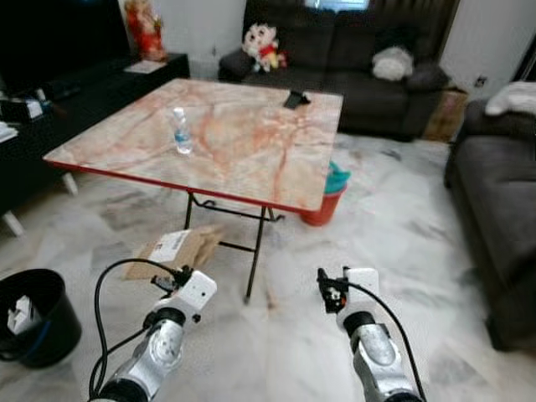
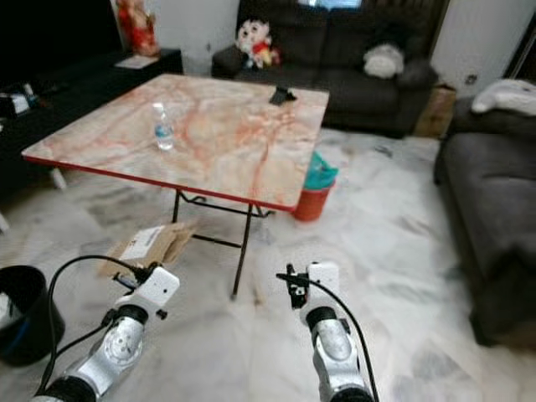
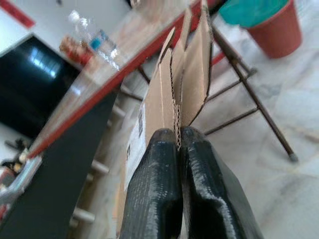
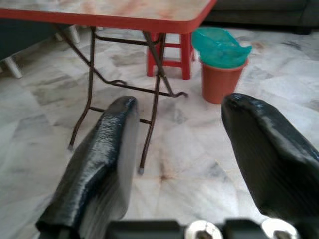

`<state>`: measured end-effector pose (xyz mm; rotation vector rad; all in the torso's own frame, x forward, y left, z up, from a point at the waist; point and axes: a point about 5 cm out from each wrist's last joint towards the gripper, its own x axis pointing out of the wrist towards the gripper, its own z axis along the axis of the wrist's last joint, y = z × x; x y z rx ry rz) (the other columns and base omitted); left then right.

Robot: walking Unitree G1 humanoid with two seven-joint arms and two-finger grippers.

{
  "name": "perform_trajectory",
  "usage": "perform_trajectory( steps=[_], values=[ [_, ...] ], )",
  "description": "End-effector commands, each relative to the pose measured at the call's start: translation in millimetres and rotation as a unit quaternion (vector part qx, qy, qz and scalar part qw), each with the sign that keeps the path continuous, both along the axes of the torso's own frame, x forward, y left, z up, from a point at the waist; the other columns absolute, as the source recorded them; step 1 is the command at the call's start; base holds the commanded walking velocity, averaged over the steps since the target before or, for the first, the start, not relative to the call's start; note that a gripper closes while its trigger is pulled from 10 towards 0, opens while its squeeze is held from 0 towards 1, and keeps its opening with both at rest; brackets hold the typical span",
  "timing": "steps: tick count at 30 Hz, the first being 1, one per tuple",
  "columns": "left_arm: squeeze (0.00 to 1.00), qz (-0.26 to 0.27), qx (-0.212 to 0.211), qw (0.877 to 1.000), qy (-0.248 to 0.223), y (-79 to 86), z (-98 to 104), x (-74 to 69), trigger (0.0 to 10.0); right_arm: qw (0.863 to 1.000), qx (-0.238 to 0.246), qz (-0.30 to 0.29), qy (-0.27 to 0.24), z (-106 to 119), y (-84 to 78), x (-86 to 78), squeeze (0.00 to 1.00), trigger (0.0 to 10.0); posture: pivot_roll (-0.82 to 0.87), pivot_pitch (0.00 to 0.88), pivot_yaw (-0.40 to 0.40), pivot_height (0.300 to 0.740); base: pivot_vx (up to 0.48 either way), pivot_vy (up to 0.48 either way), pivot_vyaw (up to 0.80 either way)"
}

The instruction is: Picking trash to rubbish bin

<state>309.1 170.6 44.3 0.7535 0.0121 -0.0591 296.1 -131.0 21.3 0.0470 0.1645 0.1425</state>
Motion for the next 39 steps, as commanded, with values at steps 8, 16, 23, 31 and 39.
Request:
perform_trajectory(
  steps=[8,16,23,31,39],
  values=[
    [0.00,0.044,-0.044,0.994,0.090,12.4,-22.9,-9.0,10.0,0.998,-0.011,-0.017,0.064,-20.3,-10.4,-12.0,0.00,10.0,0.11,0.000,-0.037,0.740,-0.068,0.000,0.00],
    [0.00,0.120,-0.127,0.966,0.191,36.0,-53.5,-33.9,10.0,0.987,0.005,-0.043,0.158,-50.0,-23.7,-37.6,0.00,10.0,0.11,0.000,-0.045,0.740,0.000,0.000,0.00],
    [0.00,0.201,-0.166,0.922,0.286,56.2,-90.1,-79.4,10.0,0.959,-0.018,-0.047,0.279,-85.2,-33.2,-79.9,0.00,10.0,0.10,0.000,-0.052,0.740,0.000,0.000,0.00],
    [0.00,0.289,-0.192,0.865,0.362,69.7,-118.9,-130.3,10.0,0.930,-0.028,-0.049,0.364,-108.5,-36.6,-119.7,0.00,10.0,0.10,0.000,-0.051,0.740,0.062,0.000,0.00],
    [0.00,0.296,-0.189,0.856,0.380,71.2,-124.3,-142.3,10.0,0.923,-0.031,-0.046,0.381,-113.6,-38.2,-131.5,0.00,10.0,0.10,0.000,-0.053,0.740,0.326,0.000,0.19]
  ],
)
